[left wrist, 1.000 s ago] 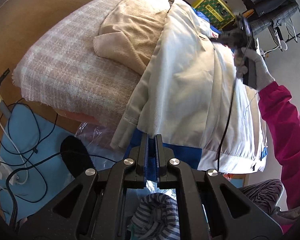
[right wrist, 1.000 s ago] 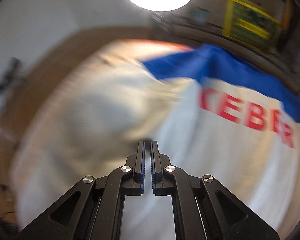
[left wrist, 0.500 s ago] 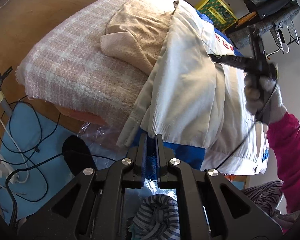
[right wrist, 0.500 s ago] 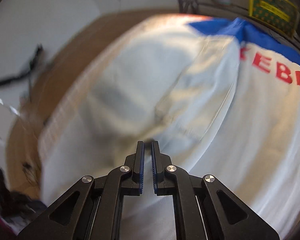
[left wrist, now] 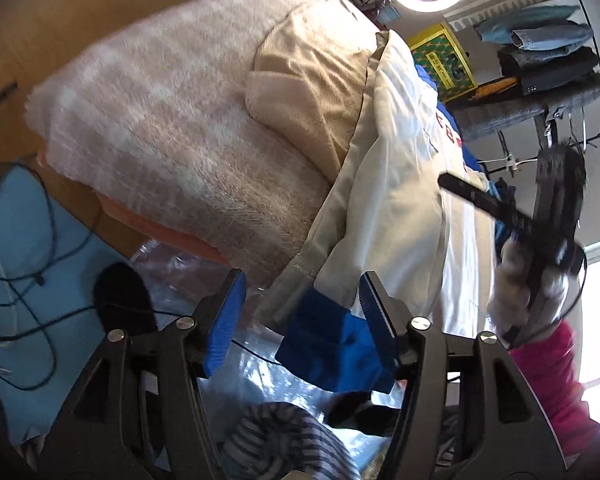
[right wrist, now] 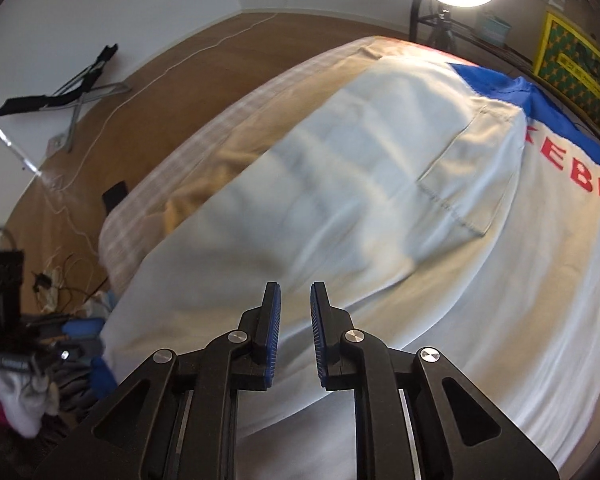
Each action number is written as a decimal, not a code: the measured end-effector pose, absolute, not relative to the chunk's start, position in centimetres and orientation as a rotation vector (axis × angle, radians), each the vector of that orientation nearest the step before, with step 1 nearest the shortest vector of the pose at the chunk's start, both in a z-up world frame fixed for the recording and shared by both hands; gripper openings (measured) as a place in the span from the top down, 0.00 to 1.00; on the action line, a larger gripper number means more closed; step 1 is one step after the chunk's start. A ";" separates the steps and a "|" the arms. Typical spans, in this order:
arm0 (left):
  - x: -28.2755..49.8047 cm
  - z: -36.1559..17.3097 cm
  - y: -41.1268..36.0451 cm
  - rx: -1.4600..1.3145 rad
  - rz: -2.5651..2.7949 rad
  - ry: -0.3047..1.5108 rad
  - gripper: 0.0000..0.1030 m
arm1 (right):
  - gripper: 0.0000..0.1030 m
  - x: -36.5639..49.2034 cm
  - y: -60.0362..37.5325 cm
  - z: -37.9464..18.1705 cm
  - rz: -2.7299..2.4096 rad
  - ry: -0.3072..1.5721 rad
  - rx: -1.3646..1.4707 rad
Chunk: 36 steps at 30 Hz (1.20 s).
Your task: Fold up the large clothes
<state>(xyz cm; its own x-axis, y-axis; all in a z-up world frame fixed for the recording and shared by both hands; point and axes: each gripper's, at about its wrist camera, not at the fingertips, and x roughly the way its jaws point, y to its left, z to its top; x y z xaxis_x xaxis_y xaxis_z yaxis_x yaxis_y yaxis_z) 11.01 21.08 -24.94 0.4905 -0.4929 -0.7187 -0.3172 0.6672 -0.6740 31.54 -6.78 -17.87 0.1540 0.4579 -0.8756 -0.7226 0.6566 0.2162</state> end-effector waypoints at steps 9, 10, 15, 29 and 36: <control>11.3 -26.9 21.7 -1.036 -0.199 1.094 0.45 | 0.87 26.7 -5.9 -19.7 0.935 1.151 -0.339; 11.2 -26.5 21.5 -1.043 -0.218 1.091 0.51 | 0.87 26.7 -5.9 -20.0 0.925 1.156 -0.340; 10.7 -24.8 20.8 -0.986 -0.242 1.065 0.52 | 0.86 26.7 -5.5 -20.8 0.908 1.164 -0.351; 11.4 -26.4 20.4 -1.025 -0.275 1.090 0.56 | 0.86 25.2 -5.0 -20.8 0.947 1.172 -0.342; 10.3 -21.5 17.1 -0.783 -0.206 1.016 0.88 | 0.77 25.3 -4.9 -21.1 0.962 1.188 -0.335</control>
